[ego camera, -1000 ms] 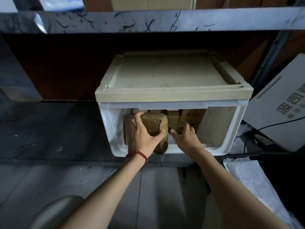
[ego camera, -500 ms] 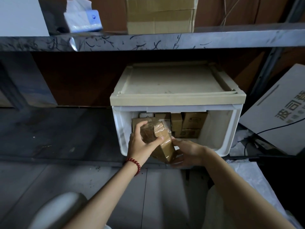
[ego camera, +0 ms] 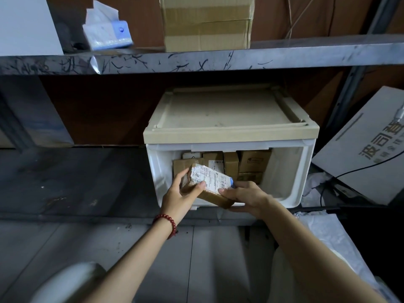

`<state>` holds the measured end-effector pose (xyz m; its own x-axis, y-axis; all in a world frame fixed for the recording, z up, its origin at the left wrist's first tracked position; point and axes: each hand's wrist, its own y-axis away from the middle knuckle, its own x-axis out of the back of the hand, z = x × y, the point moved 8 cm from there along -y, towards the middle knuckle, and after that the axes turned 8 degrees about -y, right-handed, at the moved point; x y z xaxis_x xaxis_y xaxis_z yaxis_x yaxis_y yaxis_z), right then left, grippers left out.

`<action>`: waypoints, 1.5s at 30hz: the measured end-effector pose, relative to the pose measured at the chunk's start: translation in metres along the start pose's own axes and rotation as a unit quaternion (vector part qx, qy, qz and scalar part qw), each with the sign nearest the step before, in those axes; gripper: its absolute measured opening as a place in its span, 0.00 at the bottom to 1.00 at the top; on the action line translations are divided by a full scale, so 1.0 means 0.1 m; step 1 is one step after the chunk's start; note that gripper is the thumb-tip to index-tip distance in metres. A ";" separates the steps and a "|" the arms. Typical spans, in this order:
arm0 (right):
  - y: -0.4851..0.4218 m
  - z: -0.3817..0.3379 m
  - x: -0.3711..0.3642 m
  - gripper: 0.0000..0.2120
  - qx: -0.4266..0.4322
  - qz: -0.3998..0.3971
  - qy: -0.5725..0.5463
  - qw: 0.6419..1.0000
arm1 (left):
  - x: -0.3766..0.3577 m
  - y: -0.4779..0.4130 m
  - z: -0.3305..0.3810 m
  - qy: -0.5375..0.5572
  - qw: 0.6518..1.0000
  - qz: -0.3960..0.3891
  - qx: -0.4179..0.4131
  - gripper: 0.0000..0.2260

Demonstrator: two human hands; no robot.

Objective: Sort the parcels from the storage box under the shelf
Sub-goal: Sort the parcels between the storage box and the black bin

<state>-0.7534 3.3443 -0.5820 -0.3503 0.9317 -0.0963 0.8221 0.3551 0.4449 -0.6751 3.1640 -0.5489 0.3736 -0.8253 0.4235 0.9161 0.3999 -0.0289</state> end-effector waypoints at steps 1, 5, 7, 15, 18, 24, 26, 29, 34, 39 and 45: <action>-0.01 0.00 0.00 0.29 0.002 0.002 -0.002 1.000 | 0.00 -0.01 -0.01 -0.001 1.000 0.000 0.003 0.26; -0.01 -0.01 -0.02 0.30 0.015 0.021 -0.023 0.999 | 0.00 -0.04 -0.01 -0.013 1.000 0.011 0.004 0.23; -0.02 -0.03 -0.02 0.29 0.028 0.037 -0.038 0.998 | 0.00 -0.07 -0.05 -0.018 1.000 0.016 0.010 0.22; -0.04 -0.04 -0.04 0.24 0.033 0.042 -0.071 0.996 | -0.02 -0.13 -0.18 -0.057 0.998 0.011 0.038 0.17; -0.04 -0.05 -0.01 0.19 0.026 0.055 -0.073 0.995 | -0.03 -0.11 -0.19 -0.043 0.998 0.010 0.037 0.21; -0.07 0.03 0.06 0.21 -0.034 0.077 -0.113 0.990 | -0.01 -0.09 0.08 -0.018 0.998 0.024 -0.051 0.26; -0.08 0.06 0.01 0.23 -0.049 0.052 -0.152 0.986 | 0.00 -0.08 0.21 -0.028 0.994 0.044 -0.098 0.24; -0.10 0.05 -0.06 0.24 -0.047 0.016 -0.209 0.977 | 0.07 -0.05 0.31 -0.081 0.983 0.097 -0.131 0.25; -0.11 0.00 -0.09 0.21 -0.011 0.014 -0.238 0.971 | 0.15 -0.12 0.20 -0.189 0.968 0.133 -0.093 0.30; -0.12 -0.02 -0.05 0.20 0.016 0.029 -0.205 0.978 | 0.07 -0.20 0.02 -0.125 0.988 0.076 -0.045 0.38; -0.10 -0.05 -0.01 0.20 0.068 0.024 -0.086 0.994 | 0.07 -0.21 -0.08 -0.074 0.995 0.069 -0.008 0.37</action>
<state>-0.7638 3.3397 -0.5818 -0.2375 0.9429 -0.2336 0.8930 0.3066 0.3294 -0.6906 3.1466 -0.5526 0.4721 -0.6938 0.5438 0.8599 0.4984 -0.1105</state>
